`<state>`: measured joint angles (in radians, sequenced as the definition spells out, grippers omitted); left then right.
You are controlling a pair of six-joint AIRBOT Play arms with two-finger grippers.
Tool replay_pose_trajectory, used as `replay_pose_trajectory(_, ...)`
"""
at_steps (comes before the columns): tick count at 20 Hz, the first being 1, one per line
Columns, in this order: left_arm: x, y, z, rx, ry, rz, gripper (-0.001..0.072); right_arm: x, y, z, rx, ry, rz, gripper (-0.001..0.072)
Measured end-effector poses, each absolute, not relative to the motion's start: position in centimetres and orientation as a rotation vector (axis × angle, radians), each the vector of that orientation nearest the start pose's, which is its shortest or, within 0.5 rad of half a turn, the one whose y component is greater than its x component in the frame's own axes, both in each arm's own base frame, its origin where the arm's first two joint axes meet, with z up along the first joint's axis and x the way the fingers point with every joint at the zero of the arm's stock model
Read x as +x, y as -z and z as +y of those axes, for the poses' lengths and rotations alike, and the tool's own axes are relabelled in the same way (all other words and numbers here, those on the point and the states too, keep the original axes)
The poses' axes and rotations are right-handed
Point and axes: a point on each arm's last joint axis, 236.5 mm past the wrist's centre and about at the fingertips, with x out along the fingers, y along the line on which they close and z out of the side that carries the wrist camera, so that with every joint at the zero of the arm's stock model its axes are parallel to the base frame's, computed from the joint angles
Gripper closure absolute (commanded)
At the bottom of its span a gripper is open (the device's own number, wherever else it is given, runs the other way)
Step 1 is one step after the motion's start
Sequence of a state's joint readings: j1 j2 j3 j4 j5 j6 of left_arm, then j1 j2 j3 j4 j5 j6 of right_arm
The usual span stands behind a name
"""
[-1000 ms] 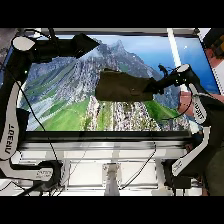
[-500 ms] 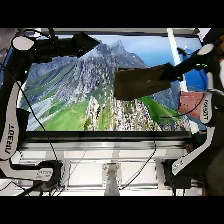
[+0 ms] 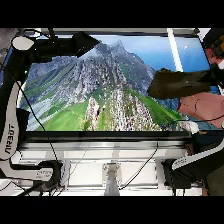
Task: Fold the clothes and pants, and hang the long-sleeved shirts on hangers.
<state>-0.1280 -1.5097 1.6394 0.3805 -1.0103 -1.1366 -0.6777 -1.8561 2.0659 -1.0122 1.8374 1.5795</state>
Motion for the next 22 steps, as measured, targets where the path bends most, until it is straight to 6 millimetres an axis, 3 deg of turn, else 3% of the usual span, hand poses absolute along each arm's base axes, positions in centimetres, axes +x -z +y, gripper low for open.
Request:
replay_pose_trajectory(11, 48.5, -23.8, -24.7, -0.607, 0.89, 0.62, 0.0148, 33.7, -9.2, -29.1, 1.021, 0.218, 1.168, 0.0683)
replay_pose_trajectory(14, 48.7, -23.9, -24.6, -0.609, 0.883, 0.614, 0.0148, 31.7, -9.4, -31.0, 1.04, 0.28, 1.146, 0.0681)
replay_pose_trajectory(18, 48.8, -23.9, -24.6, -0.611, 0.879, 0.61, 0.0148, 29.6, -8.1, -32.4, 1.047, 0.362, 1.183, 0.0669)
replay_pose_trajectory(19, 48.9, -23.9, -24.6, -0.611, 0.879, 0.61, 0.0148, 29.0, -7.6, -32.7, 1.045, 0.392, 1.202, 0.0539)
replay_pose_trajectory(20, 48.9, -23.9, -24.6, -0.611, 0.878, 0.609, 0.0147, 28.4, -7.2, -33.1, 1.044, 0.426, 1.219, 0.0327)
replay_pose_trajectory(21, 48.9, -23.9, -24.6, -0.611, 0.879, 0.609, 0.0148, 27.7, -6.8, -33.5, 1.04, 0.465, 1.236, 0.0258)
replay_pose_trajectory(22, 48.9, -23.9, -24.6, -0.611, 0.879, 0.609, 0.0147, 26.9, -6.4, -34.0, 1.036, 0.511, 1.256, 0.0249)
